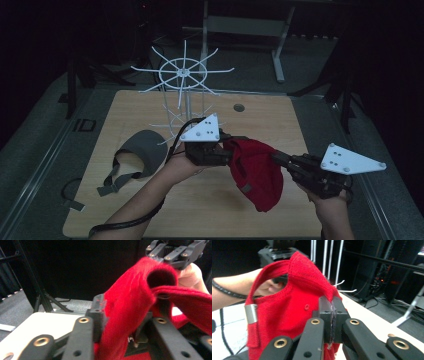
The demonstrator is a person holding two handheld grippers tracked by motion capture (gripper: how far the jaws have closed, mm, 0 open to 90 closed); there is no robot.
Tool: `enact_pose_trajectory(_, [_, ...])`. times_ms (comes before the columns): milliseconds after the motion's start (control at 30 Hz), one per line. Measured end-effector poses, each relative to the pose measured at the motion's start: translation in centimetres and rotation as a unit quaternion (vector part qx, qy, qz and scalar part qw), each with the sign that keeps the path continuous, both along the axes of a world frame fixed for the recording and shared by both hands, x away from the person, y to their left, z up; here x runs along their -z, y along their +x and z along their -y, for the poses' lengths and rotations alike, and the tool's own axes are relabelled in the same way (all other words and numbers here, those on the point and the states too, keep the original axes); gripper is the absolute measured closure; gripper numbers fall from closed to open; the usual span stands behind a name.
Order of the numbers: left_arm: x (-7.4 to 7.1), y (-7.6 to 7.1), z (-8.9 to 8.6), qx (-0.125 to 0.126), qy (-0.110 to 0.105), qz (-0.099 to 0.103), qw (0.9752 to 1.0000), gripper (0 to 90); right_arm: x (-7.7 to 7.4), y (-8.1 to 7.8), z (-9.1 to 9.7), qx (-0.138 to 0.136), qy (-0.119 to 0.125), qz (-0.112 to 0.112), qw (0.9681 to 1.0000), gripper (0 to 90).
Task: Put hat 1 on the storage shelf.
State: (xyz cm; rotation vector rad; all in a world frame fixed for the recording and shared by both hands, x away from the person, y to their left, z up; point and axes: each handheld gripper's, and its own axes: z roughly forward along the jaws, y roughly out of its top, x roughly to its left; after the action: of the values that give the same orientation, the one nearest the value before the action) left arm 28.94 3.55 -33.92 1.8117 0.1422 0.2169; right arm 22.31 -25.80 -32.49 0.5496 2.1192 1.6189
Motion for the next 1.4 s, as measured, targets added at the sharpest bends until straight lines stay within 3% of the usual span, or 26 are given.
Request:
enact_pose_trajectory(433, [0.4, -0.6, -2.0, -0.026, 0.004, 0.001, 0.9997, 45.4, -0.2, 0.0, 0.4, 0.023, 0.003, 0.004, 0.9997, 89.2])
enact_pose_trajectory(600, [0.7, -0.9, -2.9, -0.037, -0.003, 0.001, 0.9993, 43.9, -0.3, -0.1, 0.6, 0.024, 0.004, 0.006, 0.9997, 89.2])
enact_pose_trajectory(767, [1.0, -1.0, -4.5, -0.068, -0.013, -0.009, 0.9975, 44.2, -0.7, -0.2, 1.1, 0.033, 0.014, 0.008, 0.9993, 89.2])
enact_pose_trajectory(900, [1.3, -1.4, -5.3, -0.081, -0.016, -0.002, 0.9966, 44.2, -1.2, 0.0, 1.5, 0.054, 0.017, 0.007, 0.9984, 89.2])
enact_pose_trajectory(1133, [2.7, -2.6, -6.7, -0.094, -0.024, -0.003, 0.9952, 44.1, -1.7, 0.7, 2.0, 0.084, 0.019, 0.01, 0.9962, 89.2])
enact_pose_trajectory(1400, [5.2, -4.0, -8.1, -0.104, -0.026, -0.012, 0.9941, 39.7, -2.7, 1.8, 2.3, 0.108, 0.037, 0.013, 0.9934, 89.2])
